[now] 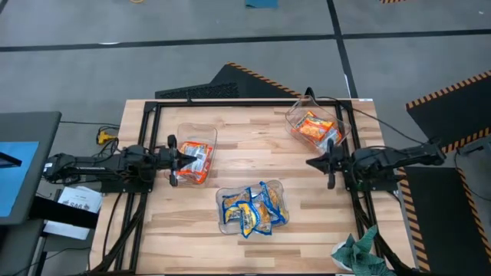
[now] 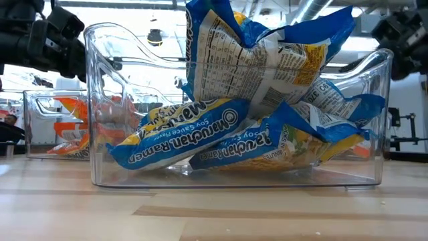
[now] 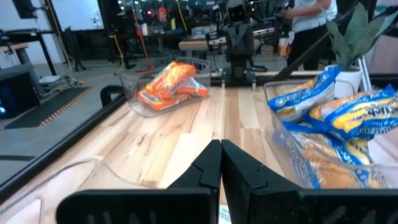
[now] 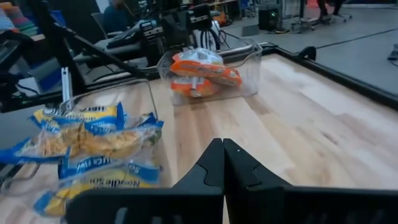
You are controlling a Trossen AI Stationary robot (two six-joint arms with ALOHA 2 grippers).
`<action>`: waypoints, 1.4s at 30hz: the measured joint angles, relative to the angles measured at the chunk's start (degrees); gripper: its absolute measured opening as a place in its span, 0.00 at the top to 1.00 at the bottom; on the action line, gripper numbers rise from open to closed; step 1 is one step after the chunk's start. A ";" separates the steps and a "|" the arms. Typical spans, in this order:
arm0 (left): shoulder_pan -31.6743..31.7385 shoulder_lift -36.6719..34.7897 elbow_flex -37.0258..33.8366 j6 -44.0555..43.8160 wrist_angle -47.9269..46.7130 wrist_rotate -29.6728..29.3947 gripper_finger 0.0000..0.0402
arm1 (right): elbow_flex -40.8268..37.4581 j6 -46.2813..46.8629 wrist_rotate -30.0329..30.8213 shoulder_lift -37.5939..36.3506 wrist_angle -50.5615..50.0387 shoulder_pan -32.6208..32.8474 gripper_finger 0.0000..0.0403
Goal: Sort Maruchan noodles
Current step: Return to Home Position
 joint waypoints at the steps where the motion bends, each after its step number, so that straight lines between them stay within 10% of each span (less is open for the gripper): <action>1: 0.00 0.00 0.00 0.10 -0.42 0.00 1.00 | -1.09 -0.01 0.06 -1.26 0.00 0.32 0.97; 42: 0.09 -4.10 -0.35 -0.49 -11.02 0.49 1.00 | -6.04 -4.50 -5.82 -4.40 9.92 -1.06 0.90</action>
